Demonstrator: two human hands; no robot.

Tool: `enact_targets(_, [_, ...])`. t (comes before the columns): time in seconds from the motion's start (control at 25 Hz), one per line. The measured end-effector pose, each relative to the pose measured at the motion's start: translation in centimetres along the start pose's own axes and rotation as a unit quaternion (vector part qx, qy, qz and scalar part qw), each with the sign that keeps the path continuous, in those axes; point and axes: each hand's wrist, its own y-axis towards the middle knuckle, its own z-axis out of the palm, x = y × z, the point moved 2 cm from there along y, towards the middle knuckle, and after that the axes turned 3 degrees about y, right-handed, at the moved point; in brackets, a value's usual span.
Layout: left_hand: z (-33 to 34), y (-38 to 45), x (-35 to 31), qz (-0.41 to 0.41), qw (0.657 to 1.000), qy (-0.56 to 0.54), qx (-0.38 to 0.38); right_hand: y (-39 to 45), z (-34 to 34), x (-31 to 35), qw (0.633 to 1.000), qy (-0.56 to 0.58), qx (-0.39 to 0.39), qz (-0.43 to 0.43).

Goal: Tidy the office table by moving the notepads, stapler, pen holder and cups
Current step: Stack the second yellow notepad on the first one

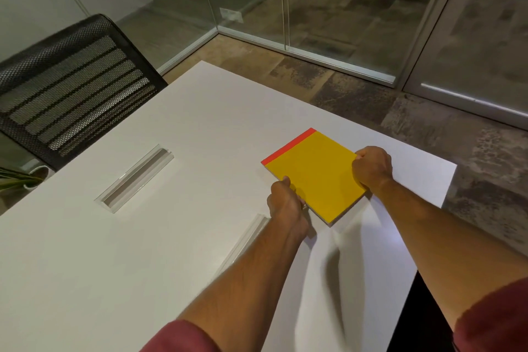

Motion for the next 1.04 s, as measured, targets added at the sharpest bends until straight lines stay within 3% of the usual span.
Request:
enact_targets(0.2, [-1.1, -0.2, -2.5, 0.037, 0.999, 0.034, 0.002, -0.8, -1.9, 2.5, 0.994, 0.11, -0.017, 0.023])
enact_targets(0.4, [-4.4, -0.6, -5.1, 0.154, 0.984, 0.087, 0.011, -2.3, -2.0, 6.2, 0.989, 0.146, 0.0, -0.007])
enact_targets(0.52, [-7.4, -1.2, -6.9, 0.176, 0.982, 0.066, 0.004, -3.8, -1.4, 8.6, 0.982, 0.188, 0.017, -0.017])
enact_targets(0.76, [-14.7, -3.5, -9.9, 0.204, 0.977, 0.055, -0.022, -7.3, 0.4, 13.3, 0.97, 0.212, 0.117, -0.035])
enact_targets(1.04, [-27.6, -6.9, -11.5, 0.255, 0.958, 0.108, -0.072, -14.9, 4.6, 19.0, 0.909, 0.254, 0.331, 0.006])
